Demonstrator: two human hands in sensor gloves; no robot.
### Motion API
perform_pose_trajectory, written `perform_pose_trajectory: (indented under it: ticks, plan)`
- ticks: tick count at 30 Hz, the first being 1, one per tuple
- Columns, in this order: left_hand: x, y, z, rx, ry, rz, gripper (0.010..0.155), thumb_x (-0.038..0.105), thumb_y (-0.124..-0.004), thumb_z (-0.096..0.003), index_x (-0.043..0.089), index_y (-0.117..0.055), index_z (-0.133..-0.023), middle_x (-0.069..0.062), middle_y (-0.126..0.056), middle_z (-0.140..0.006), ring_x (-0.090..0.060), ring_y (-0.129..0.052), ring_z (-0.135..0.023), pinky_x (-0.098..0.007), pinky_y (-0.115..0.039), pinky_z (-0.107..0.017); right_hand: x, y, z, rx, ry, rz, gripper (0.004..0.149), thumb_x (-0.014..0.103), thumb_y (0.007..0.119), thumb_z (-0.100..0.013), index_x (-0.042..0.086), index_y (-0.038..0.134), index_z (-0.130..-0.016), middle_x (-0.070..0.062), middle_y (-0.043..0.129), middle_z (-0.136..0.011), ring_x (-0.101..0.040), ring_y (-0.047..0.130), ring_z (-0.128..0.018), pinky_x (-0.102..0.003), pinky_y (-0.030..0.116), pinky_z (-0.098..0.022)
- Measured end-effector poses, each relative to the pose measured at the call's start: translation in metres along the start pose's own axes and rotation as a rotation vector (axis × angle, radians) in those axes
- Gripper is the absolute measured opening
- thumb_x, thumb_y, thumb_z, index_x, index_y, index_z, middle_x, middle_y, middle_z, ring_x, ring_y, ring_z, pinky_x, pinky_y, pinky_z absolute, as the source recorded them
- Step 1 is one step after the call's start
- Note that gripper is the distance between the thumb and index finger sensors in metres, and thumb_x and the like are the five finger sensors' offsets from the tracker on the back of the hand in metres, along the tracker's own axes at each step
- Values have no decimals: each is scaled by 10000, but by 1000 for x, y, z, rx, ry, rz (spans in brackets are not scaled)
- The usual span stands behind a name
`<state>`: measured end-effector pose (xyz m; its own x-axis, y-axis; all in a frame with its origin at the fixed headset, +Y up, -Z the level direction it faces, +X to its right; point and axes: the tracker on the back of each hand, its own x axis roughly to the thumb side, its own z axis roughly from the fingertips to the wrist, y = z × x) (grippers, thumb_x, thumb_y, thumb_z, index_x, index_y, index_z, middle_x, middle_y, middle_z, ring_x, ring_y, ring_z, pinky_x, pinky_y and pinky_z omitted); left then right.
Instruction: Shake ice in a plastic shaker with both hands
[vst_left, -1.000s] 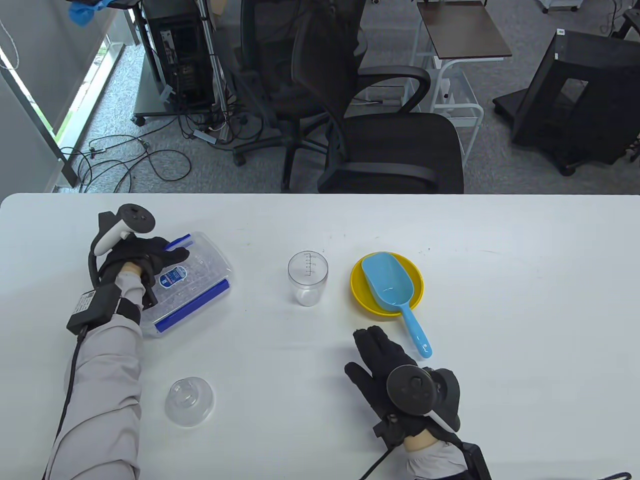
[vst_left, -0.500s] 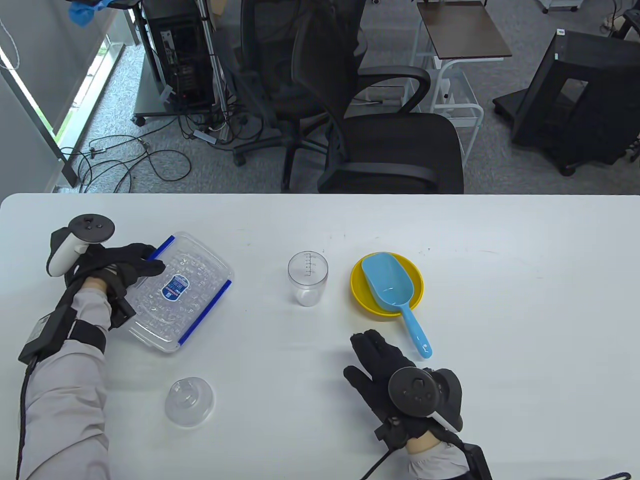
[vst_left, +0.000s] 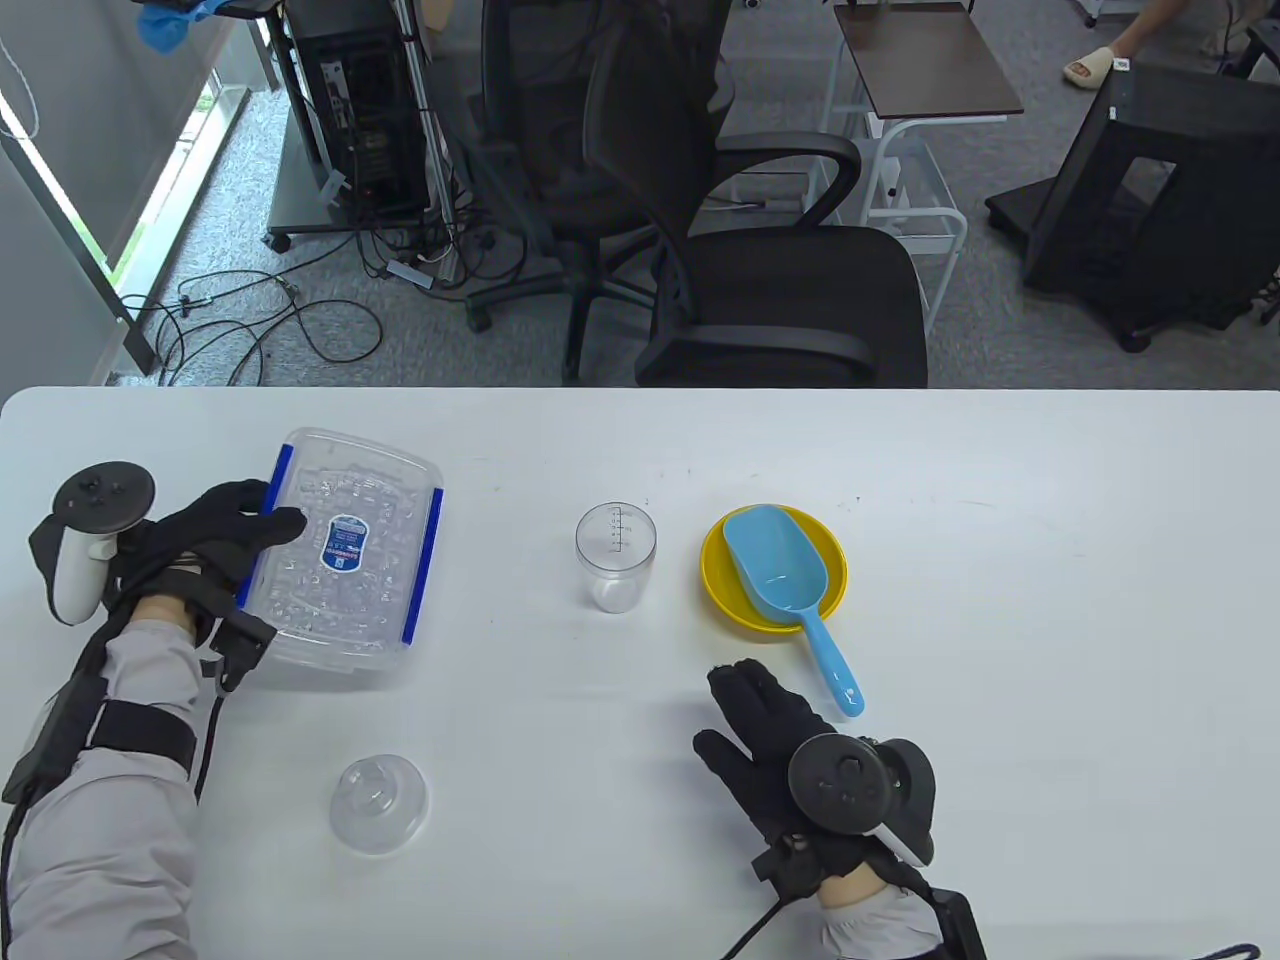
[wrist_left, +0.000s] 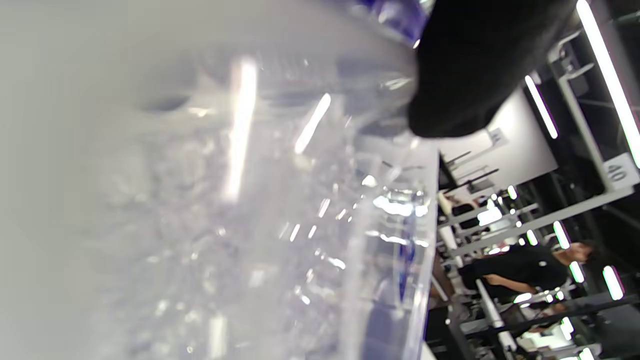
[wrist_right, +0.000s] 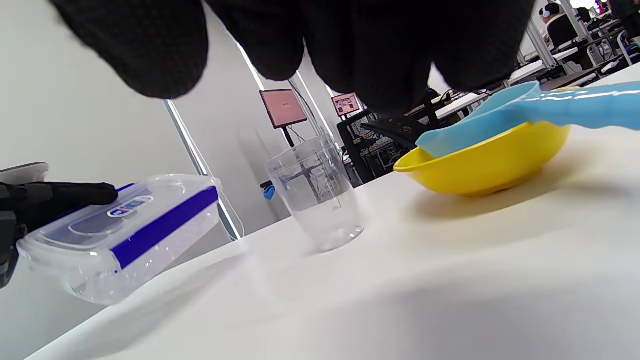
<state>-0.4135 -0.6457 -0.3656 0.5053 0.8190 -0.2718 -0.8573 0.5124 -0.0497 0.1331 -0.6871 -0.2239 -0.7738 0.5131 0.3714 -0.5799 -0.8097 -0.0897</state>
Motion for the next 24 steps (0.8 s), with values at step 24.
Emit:
perform_pose_trajectory:
  ticks: [24]
  plan:
    - [34, -213, 130, -324, -13, 95, 815, 537, -811, -599, 12, -474, -1123, -236, -802, -810, -281, -897, -543, -568, -882, -545, -24, -7, 4, 13, 86, -157, 603, 381, 853, -488, 72, 704, -983, -306, 703, -982, -516, 821, -789, -663, 717, -547]
